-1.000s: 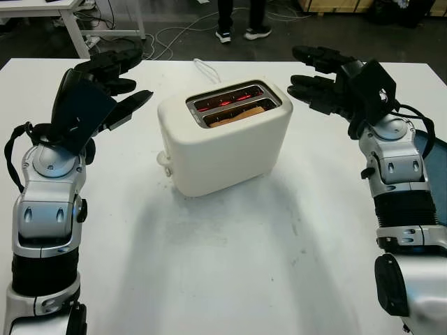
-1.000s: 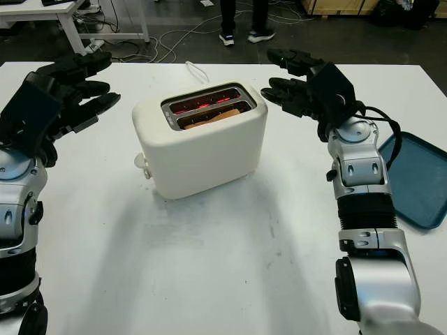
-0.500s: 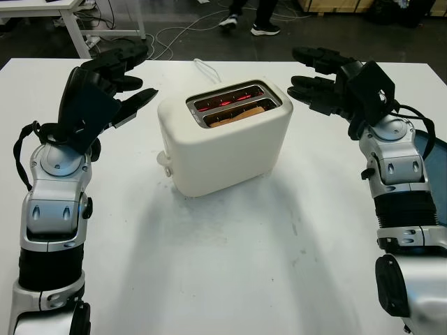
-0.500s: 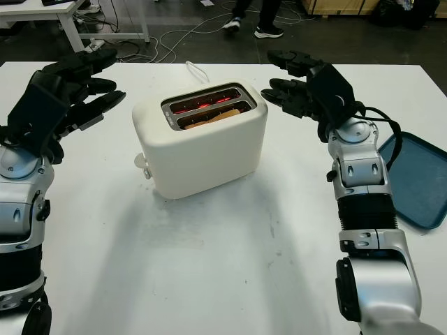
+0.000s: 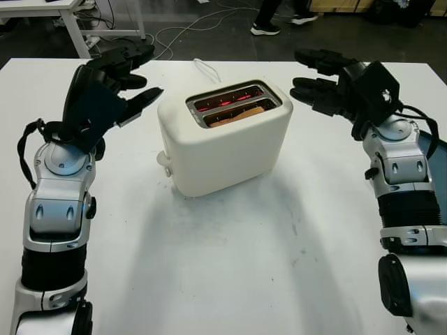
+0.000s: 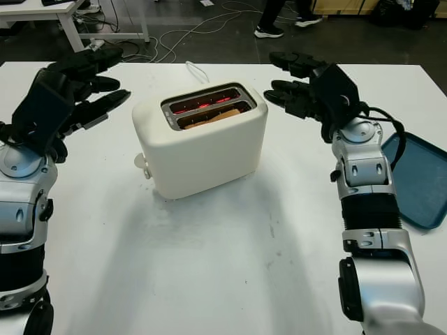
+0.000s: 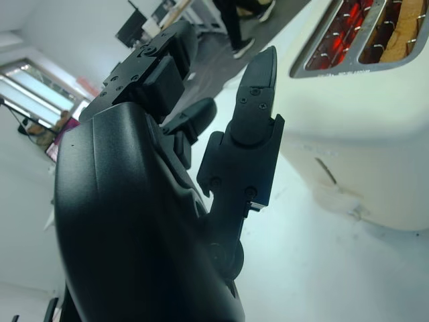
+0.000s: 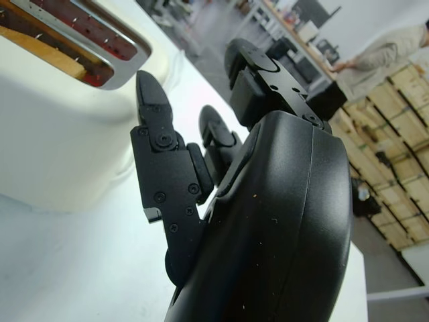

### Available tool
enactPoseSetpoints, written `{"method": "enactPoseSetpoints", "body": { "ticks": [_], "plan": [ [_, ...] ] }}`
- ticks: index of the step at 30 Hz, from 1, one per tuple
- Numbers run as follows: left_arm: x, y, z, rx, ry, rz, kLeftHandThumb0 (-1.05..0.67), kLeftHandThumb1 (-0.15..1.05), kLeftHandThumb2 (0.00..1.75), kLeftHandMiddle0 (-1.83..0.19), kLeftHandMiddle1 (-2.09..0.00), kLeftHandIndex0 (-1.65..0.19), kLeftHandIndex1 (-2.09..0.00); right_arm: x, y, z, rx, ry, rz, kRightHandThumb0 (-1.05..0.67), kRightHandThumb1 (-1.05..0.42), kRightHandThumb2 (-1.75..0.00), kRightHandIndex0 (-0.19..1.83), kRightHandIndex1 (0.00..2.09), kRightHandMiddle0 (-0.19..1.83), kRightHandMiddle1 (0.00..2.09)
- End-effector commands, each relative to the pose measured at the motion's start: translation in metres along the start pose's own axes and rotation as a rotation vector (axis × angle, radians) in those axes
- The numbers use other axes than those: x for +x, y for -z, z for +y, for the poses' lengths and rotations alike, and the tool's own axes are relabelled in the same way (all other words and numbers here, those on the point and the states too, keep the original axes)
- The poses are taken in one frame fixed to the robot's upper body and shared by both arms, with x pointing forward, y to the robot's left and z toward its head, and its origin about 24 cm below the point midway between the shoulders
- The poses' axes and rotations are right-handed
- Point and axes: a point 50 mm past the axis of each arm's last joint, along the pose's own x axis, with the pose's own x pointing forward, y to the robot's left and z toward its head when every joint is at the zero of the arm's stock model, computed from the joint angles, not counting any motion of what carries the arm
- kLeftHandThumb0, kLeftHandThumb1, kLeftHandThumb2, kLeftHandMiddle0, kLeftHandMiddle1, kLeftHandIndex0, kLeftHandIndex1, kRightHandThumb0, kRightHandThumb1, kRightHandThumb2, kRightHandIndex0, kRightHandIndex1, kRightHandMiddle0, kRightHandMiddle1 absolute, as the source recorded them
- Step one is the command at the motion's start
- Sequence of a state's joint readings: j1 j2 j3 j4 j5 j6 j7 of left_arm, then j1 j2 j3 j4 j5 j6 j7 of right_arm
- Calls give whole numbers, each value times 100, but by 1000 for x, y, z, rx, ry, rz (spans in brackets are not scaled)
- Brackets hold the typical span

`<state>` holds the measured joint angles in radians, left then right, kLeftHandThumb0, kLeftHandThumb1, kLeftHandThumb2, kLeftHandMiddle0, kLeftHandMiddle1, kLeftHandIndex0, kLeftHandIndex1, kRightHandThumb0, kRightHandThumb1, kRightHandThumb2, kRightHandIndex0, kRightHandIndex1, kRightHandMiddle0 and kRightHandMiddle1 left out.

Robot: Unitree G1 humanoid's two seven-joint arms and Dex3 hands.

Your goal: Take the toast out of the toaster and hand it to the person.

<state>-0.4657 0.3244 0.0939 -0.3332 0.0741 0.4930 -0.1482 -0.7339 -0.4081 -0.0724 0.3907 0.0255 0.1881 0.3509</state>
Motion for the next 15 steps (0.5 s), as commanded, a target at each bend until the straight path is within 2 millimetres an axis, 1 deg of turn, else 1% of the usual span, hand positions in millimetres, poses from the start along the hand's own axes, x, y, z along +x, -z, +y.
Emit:
{"method": "enactPoseSetpoints", "body": {
  "ticks": [1,6,15],
  "plan": [
    [3,-6,2,-4,-11,-25,-34,90,7,-17,-100,-61,-3,1,-3,-1,-15,1,-24,-27,-92,-11,56,1,48,1],
    [3,-5,4,1,-10,-36,-37,89,8,-19,-102,-62,-4,1,-5,-2,-20,-1,-18,-26,-92,-12,54,0,47,0],
    [3,-5,5,10,-8,-36,-38,89,8,-19,-104,-62,-5,1,-5,-2,-14,-2,-16,-27,-92,-10,54,0,47,0]
  ]
}}
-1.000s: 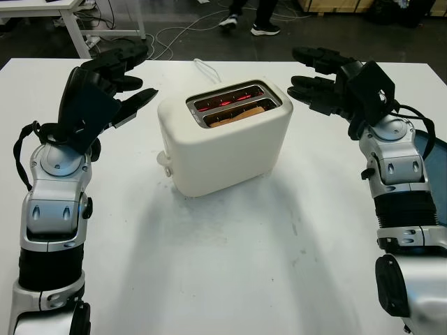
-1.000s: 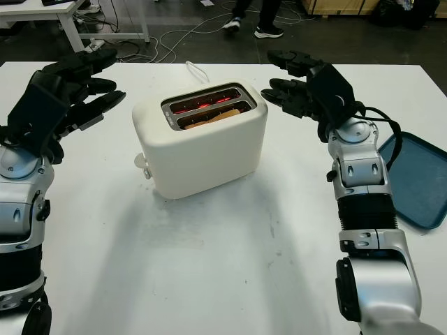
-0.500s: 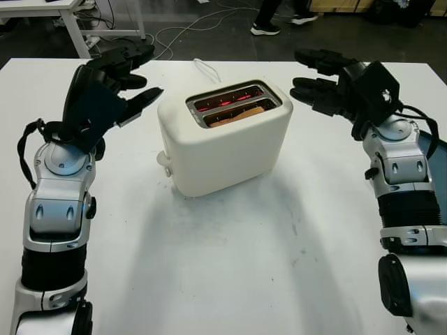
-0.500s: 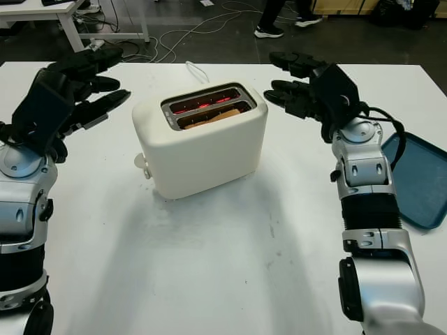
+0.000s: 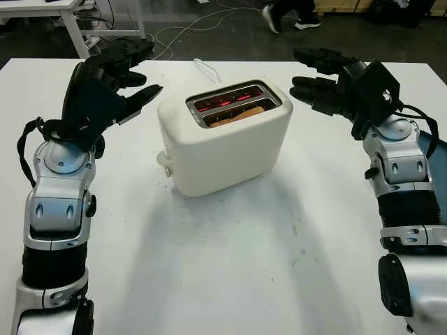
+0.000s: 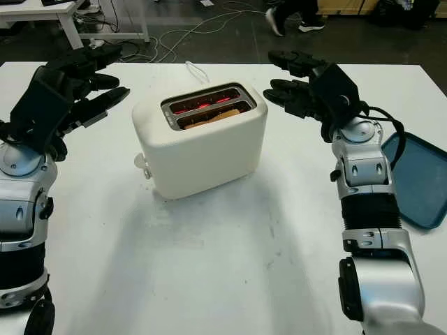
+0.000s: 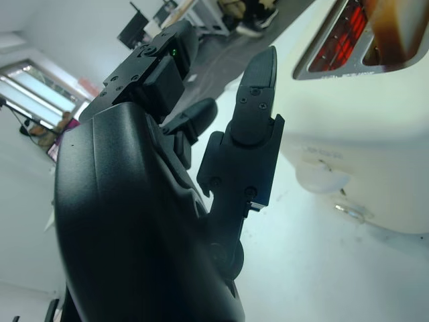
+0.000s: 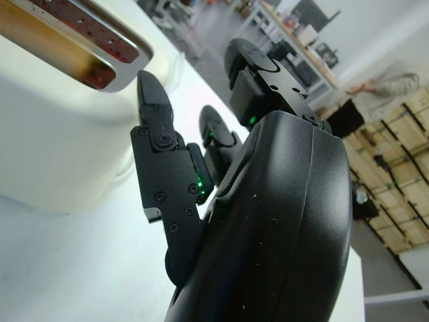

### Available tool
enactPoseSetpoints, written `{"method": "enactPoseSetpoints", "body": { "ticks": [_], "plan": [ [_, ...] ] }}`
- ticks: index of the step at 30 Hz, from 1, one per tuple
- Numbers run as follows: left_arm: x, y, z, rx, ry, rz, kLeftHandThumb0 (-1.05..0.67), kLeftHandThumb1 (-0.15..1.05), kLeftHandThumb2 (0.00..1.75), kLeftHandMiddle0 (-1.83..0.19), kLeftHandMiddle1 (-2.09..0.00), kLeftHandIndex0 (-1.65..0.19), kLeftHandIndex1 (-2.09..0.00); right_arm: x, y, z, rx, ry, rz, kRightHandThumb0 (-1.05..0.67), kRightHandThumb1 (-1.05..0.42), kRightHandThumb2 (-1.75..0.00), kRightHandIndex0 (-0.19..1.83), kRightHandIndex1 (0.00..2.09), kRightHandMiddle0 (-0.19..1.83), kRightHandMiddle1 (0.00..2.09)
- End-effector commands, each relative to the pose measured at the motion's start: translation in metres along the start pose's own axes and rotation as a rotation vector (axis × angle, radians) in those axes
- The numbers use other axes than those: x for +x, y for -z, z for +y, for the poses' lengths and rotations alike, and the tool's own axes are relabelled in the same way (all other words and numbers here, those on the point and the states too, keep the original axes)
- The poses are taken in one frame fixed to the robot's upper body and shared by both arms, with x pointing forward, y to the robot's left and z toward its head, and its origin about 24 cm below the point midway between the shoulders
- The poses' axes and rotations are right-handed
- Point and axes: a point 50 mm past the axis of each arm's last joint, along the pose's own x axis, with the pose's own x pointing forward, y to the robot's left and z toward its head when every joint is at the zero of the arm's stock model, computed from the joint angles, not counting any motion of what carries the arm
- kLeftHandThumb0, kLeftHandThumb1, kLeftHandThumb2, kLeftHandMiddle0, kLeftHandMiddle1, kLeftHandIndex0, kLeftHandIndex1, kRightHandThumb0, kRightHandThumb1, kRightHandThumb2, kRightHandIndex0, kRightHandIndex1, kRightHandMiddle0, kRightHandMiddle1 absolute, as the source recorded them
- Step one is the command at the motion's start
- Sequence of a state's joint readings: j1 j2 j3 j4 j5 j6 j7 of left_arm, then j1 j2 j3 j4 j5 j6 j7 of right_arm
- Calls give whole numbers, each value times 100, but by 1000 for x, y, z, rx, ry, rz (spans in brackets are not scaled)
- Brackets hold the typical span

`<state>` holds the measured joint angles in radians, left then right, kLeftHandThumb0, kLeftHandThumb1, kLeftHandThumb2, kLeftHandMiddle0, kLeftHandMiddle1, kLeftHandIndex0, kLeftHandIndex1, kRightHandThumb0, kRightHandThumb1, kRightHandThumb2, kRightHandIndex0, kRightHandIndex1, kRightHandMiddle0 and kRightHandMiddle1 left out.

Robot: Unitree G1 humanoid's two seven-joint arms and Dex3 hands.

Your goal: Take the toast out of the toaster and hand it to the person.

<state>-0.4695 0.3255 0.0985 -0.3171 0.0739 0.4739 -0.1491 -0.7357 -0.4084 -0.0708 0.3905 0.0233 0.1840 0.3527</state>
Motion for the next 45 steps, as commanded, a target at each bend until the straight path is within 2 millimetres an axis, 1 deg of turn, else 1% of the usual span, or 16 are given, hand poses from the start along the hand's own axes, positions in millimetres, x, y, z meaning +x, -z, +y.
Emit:
{"method": "enactPoseSetpoints", "body": {
  "ticks": [1,10,13,15,18,22,26,27,30,31,33,34,38,40,43,45],
  "plan": [
    [2,-6,4,12,-6,-28,-39,89,8,-19,-104,-62,-5,0,-4,-3,-9,-1,-14,-26,-92,-10,54,0,47,0],
    [2,-5,3,2,-8,-23,-37,88,9,-18,-104,-62,-6,0,-3,-2,1,0,-13,-25,-92,-9,55,0,48,0],
    [2,-5,3,6,-8,-23,-37,88,9,-18,-104,-62,-6,1,-4,-4,21,-11,-16,-24,-92,-11,53,0,47,0],
    [2,-4,3,9,-8,-23,-38,88,9,-19,-104,-62,-6,1,-8,-7,1,-20,-49,-23,-92,-7,53,0,46,0],
    [2,-4,4,9,-7,-23,-38,88,10,-19,-105,-62,-6,4,-23,-16,-44,-50,-135,-21,-86,-2,58,3,51,3],
    [1,-3,4,14,-11,-28,-37,87,10,-20,-105,-63,-7,11,-51,-28,-141,-74,-263,-27,-76,-1,67,8,61,7],
    [1,-2,5,14,-8,-30,-37,87,11,-20,-106,-63,-8,16,-91,-33,-260,-101,-375,-32,-65,0,79,14,72,11],
    [1,-2,5,13,-7,-31,-37,87,11,-20,-106,-63,-8,16,-101,-32,-289,-115,-403,-40,-63,-1,82,17,76,13],
    [2,-2,4,8,-6,-30,-36,87,12,-19,-107,-62,-8,17,-128,-27,-332,-169,-478,-46,-59,0,86,23,81,15],
    [2,-2,4,9,-7,-29,-35,87,12,-19,-107,-62,-8,17,-135,-24,-352,-184,-499,-46,-58,0,83,33,83,16],
    [2,-2,4,15,-7,-29,-36,86,12,-20,-107,-63,-9,16,-148,-17,-423,-217,-534,-41,-54,0,71,61,86,18],
    [2,-2,4,16,-7,-29,-36,86,12,-20,-107,-63,-9,16,-151,-14,-454,-232,-545,-39,-53,0,69,66,87,19],
    [2,-2,4,14,-8,-29,-36,86,13,-20,-108,-62,-9,17,-156,4,-593,-313,-572,-42,-52,0,69,71,90,20],
    [2,-2,4,18,-9,-26,-36,85,14,-20,-109,-62,-10,18,-156,15,-666,-340,-582,-50,-53,0,74,71,92,20],
    [2,-2,4,16,-2,-23,-37,85,14,-19,-108,-62,-10,15,-153,33,-834,-371,-612,-58,-54,-1,77,70,94,20],
    [2,-2,4,14,0,-23,-36,84,15,-19,-108,-61,-10,14,-151,45,-931,-395,-621,-58,-54,0,77,68,94,20]
  ]
}}
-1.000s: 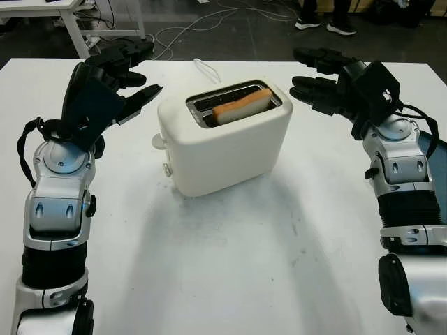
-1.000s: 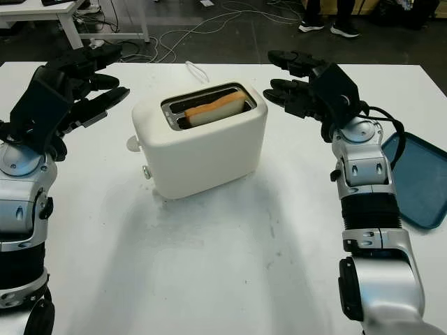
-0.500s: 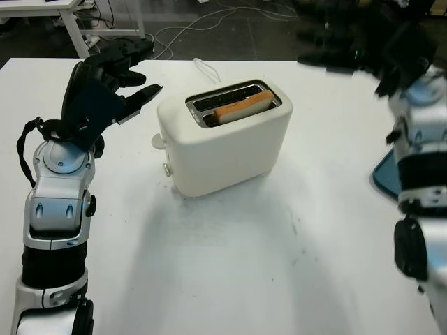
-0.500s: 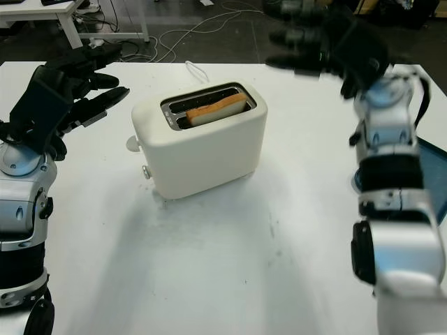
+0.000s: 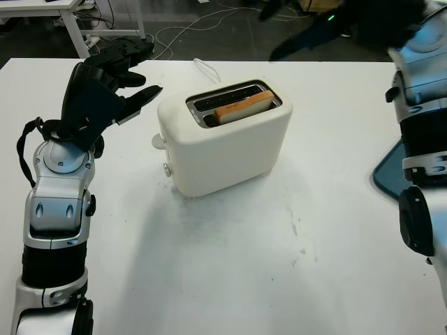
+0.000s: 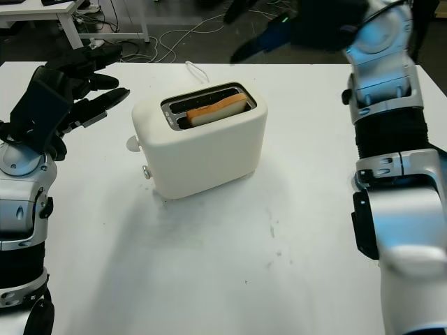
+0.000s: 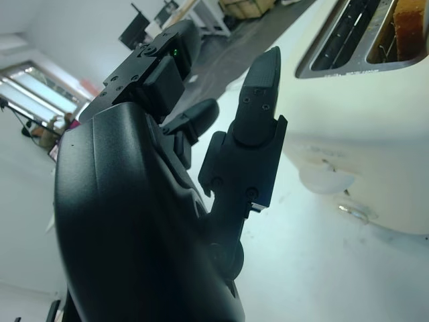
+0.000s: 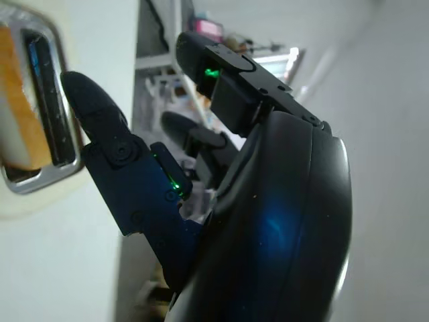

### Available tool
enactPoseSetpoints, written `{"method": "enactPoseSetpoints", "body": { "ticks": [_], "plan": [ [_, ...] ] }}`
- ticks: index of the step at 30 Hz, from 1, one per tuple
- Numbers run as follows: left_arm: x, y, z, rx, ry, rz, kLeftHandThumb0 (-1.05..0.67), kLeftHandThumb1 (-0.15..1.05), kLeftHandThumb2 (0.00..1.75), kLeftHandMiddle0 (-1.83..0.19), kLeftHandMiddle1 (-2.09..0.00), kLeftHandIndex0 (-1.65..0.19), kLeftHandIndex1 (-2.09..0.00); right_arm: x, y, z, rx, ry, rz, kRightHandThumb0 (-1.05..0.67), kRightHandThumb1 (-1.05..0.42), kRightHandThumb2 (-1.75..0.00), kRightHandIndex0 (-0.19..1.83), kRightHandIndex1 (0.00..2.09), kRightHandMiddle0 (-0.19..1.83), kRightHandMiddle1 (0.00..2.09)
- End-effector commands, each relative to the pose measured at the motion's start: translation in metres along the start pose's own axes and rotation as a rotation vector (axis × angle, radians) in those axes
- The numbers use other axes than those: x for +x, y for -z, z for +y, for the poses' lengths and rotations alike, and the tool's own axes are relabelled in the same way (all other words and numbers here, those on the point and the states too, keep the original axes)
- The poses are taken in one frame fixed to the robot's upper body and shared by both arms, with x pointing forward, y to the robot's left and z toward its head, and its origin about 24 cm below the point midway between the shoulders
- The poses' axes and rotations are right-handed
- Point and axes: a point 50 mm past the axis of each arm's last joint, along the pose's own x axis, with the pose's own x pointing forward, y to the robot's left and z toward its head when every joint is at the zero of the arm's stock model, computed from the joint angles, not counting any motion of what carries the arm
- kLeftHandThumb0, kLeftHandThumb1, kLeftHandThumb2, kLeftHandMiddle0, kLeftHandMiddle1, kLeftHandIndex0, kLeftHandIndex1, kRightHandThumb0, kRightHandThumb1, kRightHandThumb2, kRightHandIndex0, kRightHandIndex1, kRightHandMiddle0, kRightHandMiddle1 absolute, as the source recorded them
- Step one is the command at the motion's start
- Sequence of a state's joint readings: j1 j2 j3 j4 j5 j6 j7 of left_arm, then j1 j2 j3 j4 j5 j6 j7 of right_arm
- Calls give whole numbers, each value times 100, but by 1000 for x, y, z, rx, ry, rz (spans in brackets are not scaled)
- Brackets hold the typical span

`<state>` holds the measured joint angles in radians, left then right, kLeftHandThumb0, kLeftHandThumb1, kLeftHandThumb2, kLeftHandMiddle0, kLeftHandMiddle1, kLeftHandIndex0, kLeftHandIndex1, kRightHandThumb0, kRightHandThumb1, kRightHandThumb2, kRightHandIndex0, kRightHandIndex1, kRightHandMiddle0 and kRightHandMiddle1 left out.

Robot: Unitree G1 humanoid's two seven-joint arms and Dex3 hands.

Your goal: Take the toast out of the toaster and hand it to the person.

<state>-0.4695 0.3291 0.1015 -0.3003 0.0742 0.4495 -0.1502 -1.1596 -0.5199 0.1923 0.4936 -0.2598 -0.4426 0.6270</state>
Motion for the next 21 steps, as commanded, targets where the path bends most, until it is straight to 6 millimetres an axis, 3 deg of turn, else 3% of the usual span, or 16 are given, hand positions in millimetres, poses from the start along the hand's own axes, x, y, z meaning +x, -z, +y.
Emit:
{"method": "enactPoseSetpoints", "body": {
  "ticks": [1,5,11,21],
  "plan": [
    [1,-4,3,11,1,-17,-36,84,15,-18,-108,-61,-10,3,-7,11,-96,-44,-23,-63,-55,-1,76,67,94,19],
    [2,-4,4,19,-1,-21,-36,84,16,-19,-107,-61,-11,8,-9,25,-197,-102,-36,-69,-58,-1,74,66,93,16],
    [2,-4,5,9,4,-24,-37,83,18,-20,-109,-61,-12,10,-6,37,-234,-132,-39,-56,-57,0,73,64,93,14],
    [2,-4,4,12,6,-23,-36,81,20,-19,-110,-60,-15,11,8,52,-270,-183,20,-50,-61,-1,74,65,97,12]
  ]
}}
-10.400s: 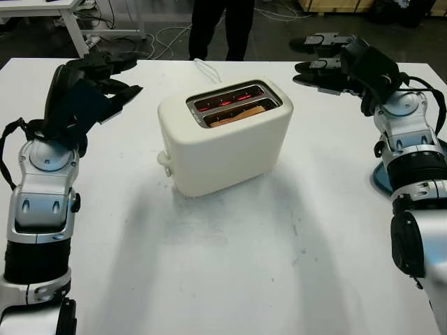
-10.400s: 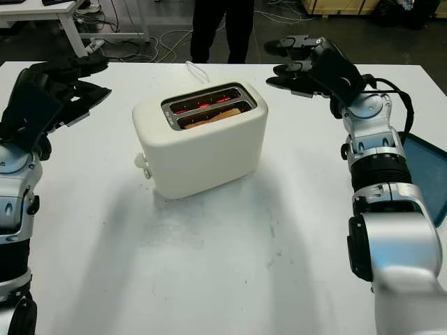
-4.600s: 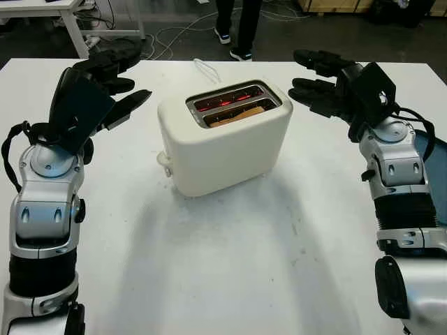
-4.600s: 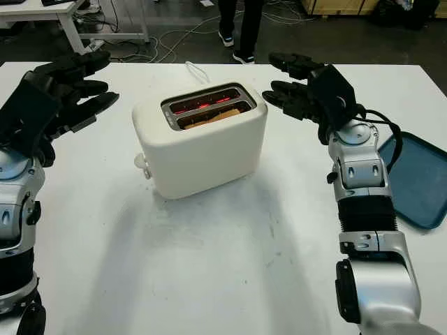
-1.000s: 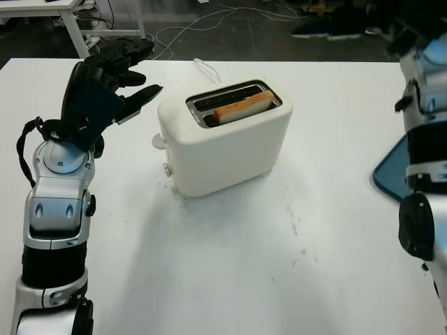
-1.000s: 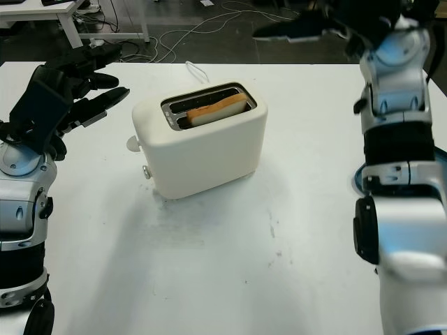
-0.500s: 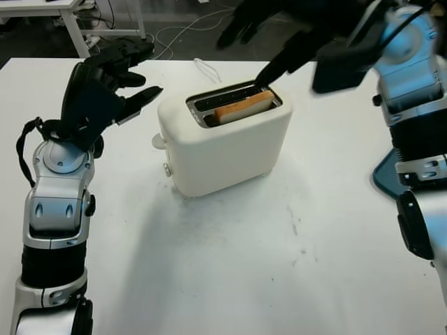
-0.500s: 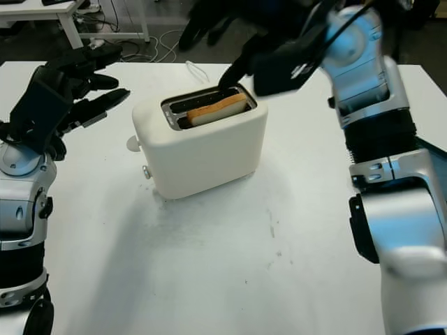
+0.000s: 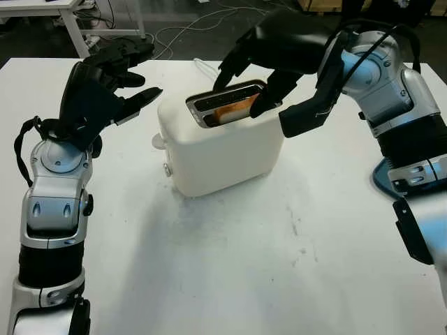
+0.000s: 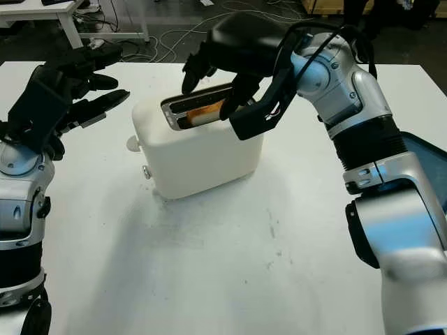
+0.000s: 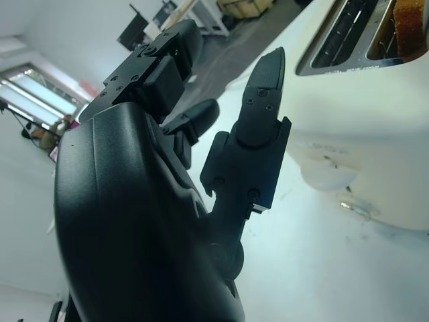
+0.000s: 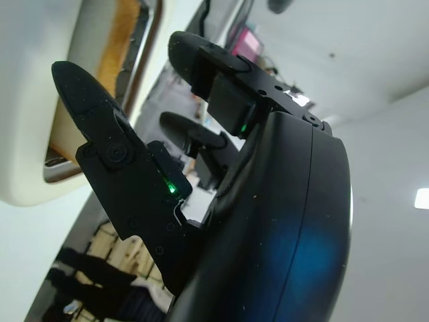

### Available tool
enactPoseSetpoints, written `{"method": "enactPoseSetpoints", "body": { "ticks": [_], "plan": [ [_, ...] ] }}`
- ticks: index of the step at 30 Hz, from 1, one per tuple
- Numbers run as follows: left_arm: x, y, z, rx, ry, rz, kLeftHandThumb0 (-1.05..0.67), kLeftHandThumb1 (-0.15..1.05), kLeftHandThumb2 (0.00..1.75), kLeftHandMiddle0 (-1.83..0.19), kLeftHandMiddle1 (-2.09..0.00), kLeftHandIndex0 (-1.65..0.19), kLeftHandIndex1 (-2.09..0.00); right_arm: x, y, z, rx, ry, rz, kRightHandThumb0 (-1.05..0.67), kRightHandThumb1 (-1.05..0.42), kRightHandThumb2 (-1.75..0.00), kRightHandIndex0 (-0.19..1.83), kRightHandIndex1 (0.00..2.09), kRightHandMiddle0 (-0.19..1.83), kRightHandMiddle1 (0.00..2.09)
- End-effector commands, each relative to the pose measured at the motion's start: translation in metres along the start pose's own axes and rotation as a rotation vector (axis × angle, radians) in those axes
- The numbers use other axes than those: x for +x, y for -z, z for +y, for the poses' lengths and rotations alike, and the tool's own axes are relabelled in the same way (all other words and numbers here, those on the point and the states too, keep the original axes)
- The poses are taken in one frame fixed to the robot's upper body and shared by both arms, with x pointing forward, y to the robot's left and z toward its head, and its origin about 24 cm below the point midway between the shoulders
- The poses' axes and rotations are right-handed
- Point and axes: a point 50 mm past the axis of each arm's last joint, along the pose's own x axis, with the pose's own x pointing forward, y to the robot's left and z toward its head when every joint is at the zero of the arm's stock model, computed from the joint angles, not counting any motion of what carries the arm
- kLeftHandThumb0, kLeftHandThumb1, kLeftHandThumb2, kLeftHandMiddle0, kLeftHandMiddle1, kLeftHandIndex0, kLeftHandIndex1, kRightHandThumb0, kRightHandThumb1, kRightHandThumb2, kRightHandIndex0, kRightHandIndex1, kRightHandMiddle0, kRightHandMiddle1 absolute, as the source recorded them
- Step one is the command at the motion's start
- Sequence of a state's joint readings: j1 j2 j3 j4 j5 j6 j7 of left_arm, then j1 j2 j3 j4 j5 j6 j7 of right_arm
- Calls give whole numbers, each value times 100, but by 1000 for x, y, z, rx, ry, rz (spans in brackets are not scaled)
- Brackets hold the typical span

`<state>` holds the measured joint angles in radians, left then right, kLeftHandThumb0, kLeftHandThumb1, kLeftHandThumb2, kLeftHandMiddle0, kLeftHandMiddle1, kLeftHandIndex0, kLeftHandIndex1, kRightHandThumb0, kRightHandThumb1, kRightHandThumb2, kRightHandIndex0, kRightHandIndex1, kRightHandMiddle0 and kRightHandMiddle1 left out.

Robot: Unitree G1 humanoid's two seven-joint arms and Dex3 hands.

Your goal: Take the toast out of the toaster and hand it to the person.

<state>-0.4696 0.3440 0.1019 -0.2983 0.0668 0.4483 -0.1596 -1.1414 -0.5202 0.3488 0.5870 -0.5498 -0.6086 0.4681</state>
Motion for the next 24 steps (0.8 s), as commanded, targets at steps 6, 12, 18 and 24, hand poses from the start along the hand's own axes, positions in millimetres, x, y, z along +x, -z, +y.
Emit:
{"method": "enactPoseSetpoints", "body": {
  "ticks": [6,12,18,24],
  "plan": [
    [0,-2,2,11,-4,-25,-36,80,23,-20,-110,-59,-16,0,5,11,8,-16,25,-46,-62,-1,74,68,94,9],
    [-1,-1,2,-1,-9,-22,-36,79,24,-20,-110,-57,-17,0,6,13,13,-12,32,-45,-64,0,66,91,95,5],
    [-2,0,2,-6,-11,-16,-36,79,26,-18,-109,-54,-18,0,7,15,26,-2,31,-41,-65,0,70,99,98,5],
    [-2,0,3,-4,-14,-15,-36,78,26,-18,-108,-53,-19,3,8,17,17,3,33,-41,-65,0,70,109,100,4]
  ]
}}
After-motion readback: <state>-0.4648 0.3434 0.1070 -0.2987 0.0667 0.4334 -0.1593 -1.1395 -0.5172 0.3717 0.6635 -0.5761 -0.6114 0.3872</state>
